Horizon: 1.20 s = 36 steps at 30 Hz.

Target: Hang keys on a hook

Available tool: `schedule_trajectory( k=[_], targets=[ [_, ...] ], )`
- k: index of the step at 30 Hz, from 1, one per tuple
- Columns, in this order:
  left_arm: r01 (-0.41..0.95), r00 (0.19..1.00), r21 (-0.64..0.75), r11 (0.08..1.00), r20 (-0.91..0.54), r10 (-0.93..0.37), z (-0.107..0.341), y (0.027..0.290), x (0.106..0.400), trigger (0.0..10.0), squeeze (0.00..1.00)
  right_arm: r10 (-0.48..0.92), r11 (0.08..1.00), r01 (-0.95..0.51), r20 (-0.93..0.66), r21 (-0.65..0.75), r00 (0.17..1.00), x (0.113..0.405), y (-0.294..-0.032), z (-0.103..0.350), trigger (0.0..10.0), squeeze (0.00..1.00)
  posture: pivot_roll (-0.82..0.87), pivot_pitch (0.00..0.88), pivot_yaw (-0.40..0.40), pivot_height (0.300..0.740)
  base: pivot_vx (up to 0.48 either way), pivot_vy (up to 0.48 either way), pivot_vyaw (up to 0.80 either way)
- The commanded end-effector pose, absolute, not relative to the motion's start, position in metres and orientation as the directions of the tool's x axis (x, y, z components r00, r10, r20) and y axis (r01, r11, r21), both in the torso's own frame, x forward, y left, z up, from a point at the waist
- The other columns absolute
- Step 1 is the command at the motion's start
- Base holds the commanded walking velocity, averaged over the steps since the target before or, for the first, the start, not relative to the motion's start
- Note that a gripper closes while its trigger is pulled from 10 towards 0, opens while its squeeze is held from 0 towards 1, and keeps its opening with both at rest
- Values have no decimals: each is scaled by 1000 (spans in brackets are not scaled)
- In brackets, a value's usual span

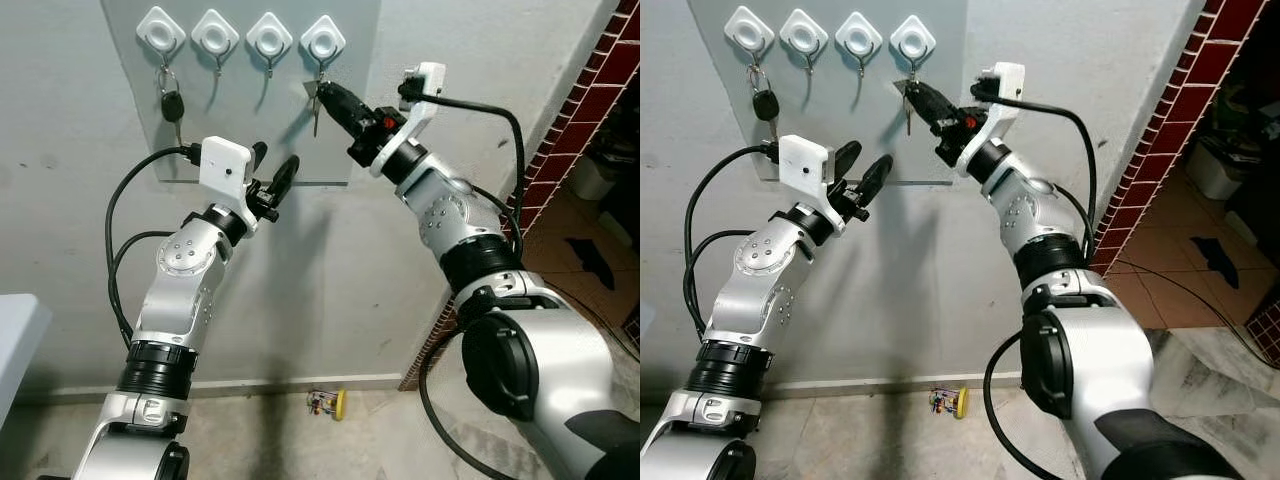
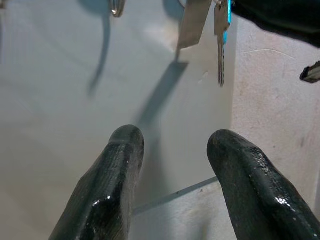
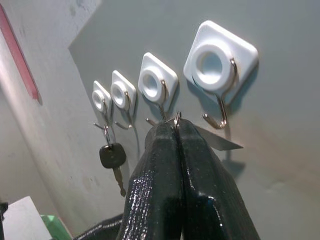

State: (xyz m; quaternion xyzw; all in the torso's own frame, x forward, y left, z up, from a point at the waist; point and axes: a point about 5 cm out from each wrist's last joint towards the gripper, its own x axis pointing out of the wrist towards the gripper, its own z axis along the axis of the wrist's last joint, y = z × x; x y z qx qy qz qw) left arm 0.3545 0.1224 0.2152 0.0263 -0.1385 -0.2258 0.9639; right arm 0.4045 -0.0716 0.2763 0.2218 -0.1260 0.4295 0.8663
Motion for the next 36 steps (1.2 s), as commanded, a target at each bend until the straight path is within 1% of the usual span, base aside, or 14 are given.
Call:
schedule_trajectory(
  k=[1, 8, 12, 13, 14, 16, 18, 19, 23, 24, 28, 31, 36],
  targets=[
    [427, 855, 123, 896, 266, -444, 220, 123, 353, 10000, 0, 684, 523, -805, 426, 278, 592, 406, -74, 286, 10000, 0, -3, 0, -62, 740, 0, 0, 0],
    [425, 856, 123, 897, 267, -443, 220, 123, 352, 10000, 0, 680, 499, -802, 426, 328, 597, 408, -75, 291, 10000, 0, -2, 0, -67, 740, 0, 0, 0],
    [422, 858, 122, 898, 268, -439, 220, 124, 352, 10000, 0, 686, 452, -804, 425, 387, 590, 408, -75, 291, 10000, 0, -1, 0, -70, 740, 0, 0, 0],
    [421, 858, 121, 899, 268, -438, 221, 124, 352, 10000, 0, 682, 428, -801, 431, 419, 590, 408, -75, 292, 10000, 0, -1, 0, -70, 740, 0, 0, 0],
    [421, 858, 121, 899, 268, -438, 221, 124, 352, 10000, 0, 682, 428, -801, 431, 419, 590, 408, -75, 292, 10000, 0, -1, 0, -70, 740, 0, 0, 0],
    [418, 859, 120, 900, 269, -435, 220, 124, 351, 10000, 0, 666, 366, -792, 457, 488, 589, 409, -76, 295, 10000, 0, 1, 0, -73, 740, 0, 0, 0],
    [418, 860, 120, 901, 269, -434, 220, 124, 351, 10000, 0, 659, 353, -788, 464, 505, 593, 409, -77, 296, 10000, 0, 1, 0, -72, 740, 0, 0, 0],
    [416, 861, 120, 902, 269, -433, 220, 125, 351, 10000, 0, 652, 330, -781, 470, 531, 595, 409, -77, 296, 10000, 0, 3, 0, -73, 740, 0, 0, 0],
    [412, 862, 119, 903, 270, -429, 220, 125, 351, 10000, 0, 642, 288, -764, 475, 577, 602, 409, -78, 293, 10000, 0, 4, 0, -73, 740, 0, 0, 0],
    [412, 862, 119, 903, 270, -429, 220, 126, 351, 10000, 0, 640, 289, -762, 475, 580, 604, 409, -79, 293, 10000, 0, 4, 0, -73, 740, 0, 0, 0],
    [409, 863, 119, 905, 271, -426, 221, 126, 351, 10000, 0, 632, 255, -726, 458, 638, 625, 410, -78, 289, 10000, 0, 4, 0, -71, 740, 0, 0, 0],
    [405, 865, 119, 906, 272, -422, 221, 126, 351, 10000, 0, 599, 205, -673, 453, 710, 660, 411, -81, 288, 10000, 0, 4, 0, -72, 740, 0, 0, 0],
    [404, 866, 117, 907, 271, -421, 221, 126, 351, 10000, 0, 563, 223, -625, 424, 748, 709, 414, -84, 285, 10000, 0, 5, 0, -73, 740, 0, 0, 0]
  ],
)
